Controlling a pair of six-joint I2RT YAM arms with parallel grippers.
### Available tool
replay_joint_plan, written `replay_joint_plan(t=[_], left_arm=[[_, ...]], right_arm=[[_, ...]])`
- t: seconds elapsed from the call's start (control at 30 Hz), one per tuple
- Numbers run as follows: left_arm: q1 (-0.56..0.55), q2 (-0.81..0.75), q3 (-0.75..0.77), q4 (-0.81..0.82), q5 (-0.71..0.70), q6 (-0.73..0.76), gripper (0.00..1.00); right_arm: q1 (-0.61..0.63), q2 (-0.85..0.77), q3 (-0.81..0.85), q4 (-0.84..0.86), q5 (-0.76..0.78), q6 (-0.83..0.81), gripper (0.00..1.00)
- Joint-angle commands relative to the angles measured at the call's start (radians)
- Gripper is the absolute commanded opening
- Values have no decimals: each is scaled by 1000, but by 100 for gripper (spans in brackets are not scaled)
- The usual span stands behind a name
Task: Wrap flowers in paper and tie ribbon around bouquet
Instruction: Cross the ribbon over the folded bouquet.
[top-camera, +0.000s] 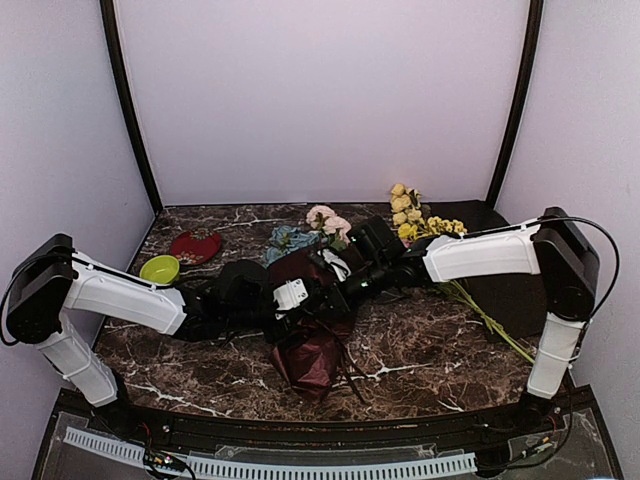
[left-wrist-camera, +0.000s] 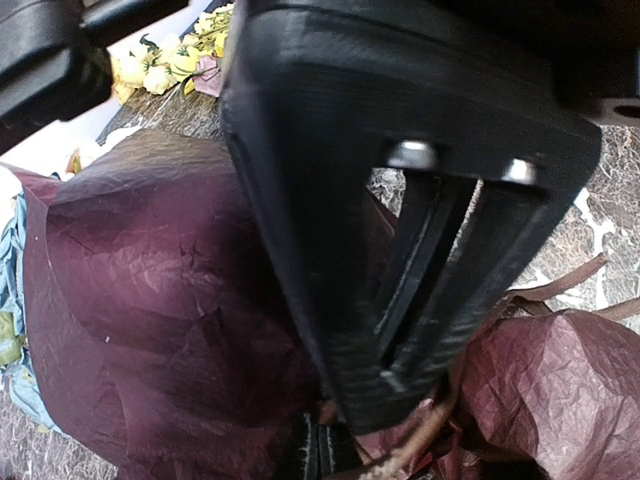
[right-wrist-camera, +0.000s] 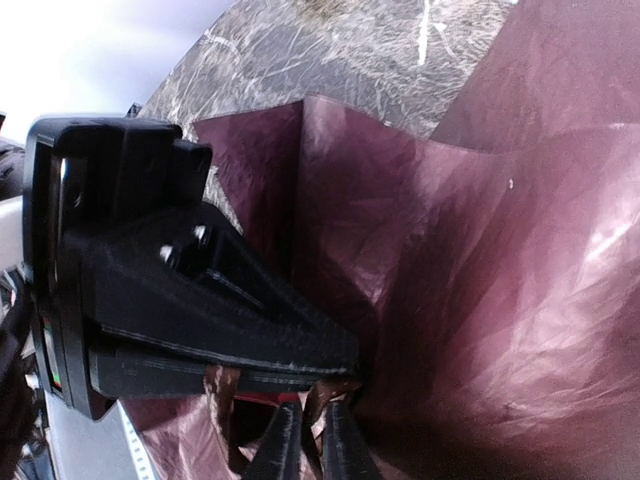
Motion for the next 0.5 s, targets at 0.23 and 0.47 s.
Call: replay_joint_plan(t=[0.23,0.47], left_arm=[[-4,-21,-7,-4,14,-18,6],[-3,-145,-12,-49,54,-34,46]], right_arm=[[7,-18,27,44,54,21,0],[4,-59,-5,49,95,45,0]])
